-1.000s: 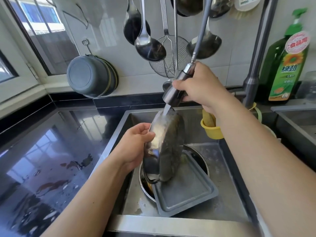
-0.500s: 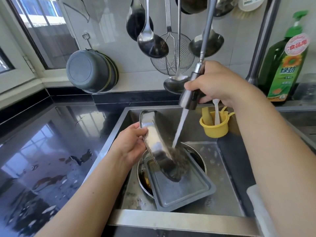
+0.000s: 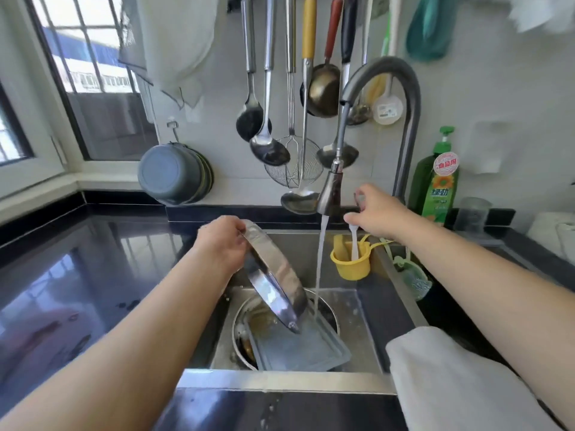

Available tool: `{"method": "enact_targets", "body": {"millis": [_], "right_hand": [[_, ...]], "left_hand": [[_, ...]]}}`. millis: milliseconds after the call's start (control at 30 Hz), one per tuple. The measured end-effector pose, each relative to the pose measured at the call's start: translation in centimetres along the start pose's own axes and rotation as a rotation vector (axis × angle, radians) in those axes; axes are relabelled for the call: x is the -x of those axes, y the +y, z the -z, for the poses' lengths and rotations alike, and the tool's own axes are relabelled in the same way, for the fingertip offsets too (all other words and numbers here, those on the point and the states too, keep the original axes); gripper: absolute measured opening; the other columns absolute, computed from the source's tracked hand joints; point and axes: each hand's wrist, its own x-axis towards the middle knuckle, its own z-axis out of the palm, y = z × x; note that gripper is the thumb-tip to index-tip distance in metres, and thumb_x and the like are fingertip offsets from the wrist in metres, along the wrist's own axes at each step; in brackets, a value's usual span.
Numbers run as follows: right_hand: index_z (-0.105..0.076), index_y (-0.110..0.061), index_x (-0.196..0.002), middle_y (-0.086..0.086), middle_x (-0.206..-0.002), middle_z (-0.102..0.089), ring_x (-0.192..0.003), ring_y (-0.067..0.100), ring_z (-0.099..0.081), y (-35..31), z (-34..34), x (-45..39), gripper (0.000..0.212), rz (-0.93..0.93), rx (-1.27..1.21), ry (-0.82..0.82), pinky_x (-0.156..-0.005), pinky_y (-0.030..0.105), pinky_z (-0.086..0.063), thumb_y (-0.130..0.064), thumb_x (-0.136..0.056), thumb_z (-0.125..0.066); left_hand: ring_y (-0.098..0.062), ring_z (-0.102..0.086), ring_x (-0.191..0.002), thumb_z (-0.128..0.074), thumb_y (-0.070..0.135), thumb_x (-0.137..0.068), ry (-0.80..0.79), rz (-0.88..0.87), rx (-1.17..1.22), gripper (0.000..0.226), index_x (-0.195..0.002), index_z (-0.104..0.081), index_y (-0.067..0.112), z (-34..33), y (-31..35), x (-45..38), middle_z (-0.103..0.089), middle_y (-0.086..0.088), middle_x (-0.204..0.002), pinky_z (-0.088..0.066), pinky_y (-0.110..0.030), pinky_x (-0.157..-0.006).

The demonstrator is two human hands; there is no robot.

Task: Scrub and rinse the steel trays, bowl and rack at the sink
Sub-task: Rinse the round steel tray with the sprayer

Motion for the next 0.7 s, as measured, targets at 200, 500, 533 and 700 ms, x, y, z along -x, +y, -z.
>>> {"method": "enact_targets", "body": {"millis": [200,500,533,700], "right_hand": [[-0.035,-0.015,-0.154,0.011,-0.145,-0.053,-0.123,0.030,-0.056,1.0,4.4,7.7,0.066,-0.042,0.170,-0.005,-0.099,0.038,-0.048,-0.029,-0.097,-0.067],[-0.042,-0.017,-0.150,0.011,-0.146,-0.052,-0.126,0.031,-0.054,4.4,9.9,13.7,0.061,-0.087,0.171,0.047,-0.100,0.036,-0.046,-0.030,-0.096,-0.067],[-0.043,-0.017,-0.149,0.011,-0.146,-0.052,-0.127,0.031,-0.054,4.7,10.4,14.0,0.060,-0.087,0.174,0.059,-0.101,0.037,-0.046,-0.030,-0.096,-0.067],[-0.045,-0.015,-0.148,0.009,-0.146,-0.055,-0.127,0.029,-0.055,7.1,13.6,15.2,0.057,-0.100,0.186,0.112,-0.099,0.035,-0.044,-0.029,-0.097,-0.067]], "left_hand": [[-0.032,-0.066,-0.093,-0.033,-0.011,-0.096,0.063,-0.029,-0.125,0.039,-0.130,-0.049,0.001,0.3,1.3,4.0,-0.060,-0.018,-0.114,-0.060,-0.045,-0.054],[-0.037,-0.066,-0.086,-0.033,-0.005,-0.106,-0.047,0.018,0.113,0.028,-0.130,-0.046,-0.008,-1.2,2.2,14.7,-0.061,-0.023,-0.105,-0.057,-0.051,-0.059],[-0.036,-0.065,-0.082,-0.033,-0.006,-0.106,-0.052,0.025,0.113,0.027,-0.129,-0.047,-0.007,-1.9,1.9,16.2,-0.061,-0.022,-0.102,-0.055,-0.050,-0.063],[-0.034,-0.067,-0.085,-0.034,-0.010,-0.104,-0.187,0.066,0.115,0.021,-0.115,-0.052,-0.008,-6.8,-0.8,20.4,-0.063,-0.022,-0.099,-0.054,-0.049,-0.075]]}}
